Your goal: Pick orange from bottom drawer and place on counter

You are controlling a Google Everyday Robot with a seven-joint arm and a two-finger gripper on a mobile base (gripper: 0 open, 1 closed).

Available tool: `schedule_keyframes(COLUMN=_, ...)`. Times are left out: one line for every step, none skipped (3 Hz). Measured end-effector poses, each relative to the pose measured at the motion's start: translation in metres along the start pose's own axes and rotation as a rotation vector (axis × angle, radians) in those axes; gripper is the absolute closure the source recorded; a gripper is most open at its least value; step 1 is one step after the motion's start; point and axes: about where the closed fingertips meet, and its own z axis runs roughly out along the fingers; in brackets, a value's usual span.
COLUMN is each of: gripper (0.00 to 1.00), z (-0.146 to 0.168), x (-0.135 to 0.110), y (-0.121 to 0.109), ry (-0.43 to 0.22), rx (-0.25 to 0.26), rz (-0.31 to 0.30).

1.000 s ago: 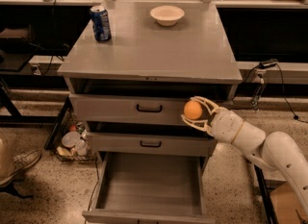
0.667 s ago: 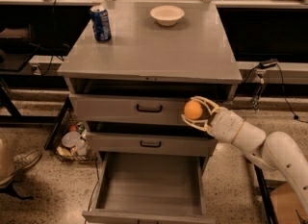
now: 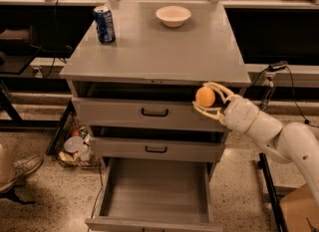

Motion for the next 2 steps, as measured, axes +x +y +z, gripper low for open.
schedule_keyframes(gripper=1.0, z=0.007, x=-0.028, y=-0.05, ry=-0.044, rx=0.035, rz=-0.055)
schedule_keyframes(gripper=1.0, z=0.026, x=-0.039, y=-0.084, ry=-0.026, rx=0.038, rz=-0.055)
